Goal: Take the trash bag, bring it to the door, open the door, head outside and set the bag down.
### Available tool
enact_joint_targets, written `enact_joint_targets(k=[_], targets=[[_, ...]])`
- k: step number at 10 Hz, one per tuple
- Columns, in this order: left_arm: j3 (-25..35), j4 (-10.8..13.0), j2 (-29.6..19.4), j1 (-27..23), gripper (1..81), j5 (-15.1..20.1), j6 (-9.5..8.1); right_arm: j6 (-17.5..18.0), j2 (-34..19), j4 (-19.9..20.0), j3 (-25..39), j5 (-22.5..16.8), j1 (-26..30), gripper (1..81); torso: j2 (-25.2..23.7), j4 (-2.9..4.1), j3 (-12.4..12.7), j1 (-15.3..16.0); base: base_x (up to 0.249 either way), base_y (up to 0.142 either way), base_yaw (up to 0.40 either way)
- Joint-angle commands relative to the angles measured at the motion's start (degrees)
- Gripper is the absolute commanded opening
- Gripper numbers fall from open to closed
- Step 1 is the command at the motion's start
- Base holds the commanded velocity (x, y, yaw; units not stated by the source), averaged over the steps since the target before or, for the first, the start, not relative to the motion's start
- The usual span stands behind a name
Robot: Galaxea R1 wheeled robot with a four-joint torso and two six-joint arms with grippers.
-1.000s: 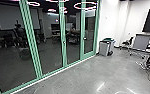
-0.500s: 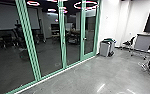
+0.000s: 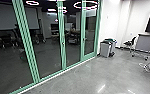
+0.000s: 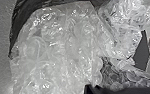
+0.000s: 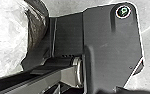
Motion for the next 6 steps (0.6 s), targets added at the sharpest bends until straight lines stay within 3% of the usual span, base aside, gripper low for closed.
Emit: enact_joint_targets(k=[1,6], targets=[[0.0,0.2,0.0,-4.4,1.0,3.8,-0.06,-0.2,0.0,-0.4,0.2,-3.6,3.1,81.1,0.0,0.0,0.0,0.0,0.16,0.0,0.0],[0.0,0.2,0.0,-4.4,1.0,3.8,-0.06,-0.2,0.0,-0.3,0.2,-3.6,3.1,81.1,0.0,0.0,0.0,0.0,0.161,-0.069,0.0]])
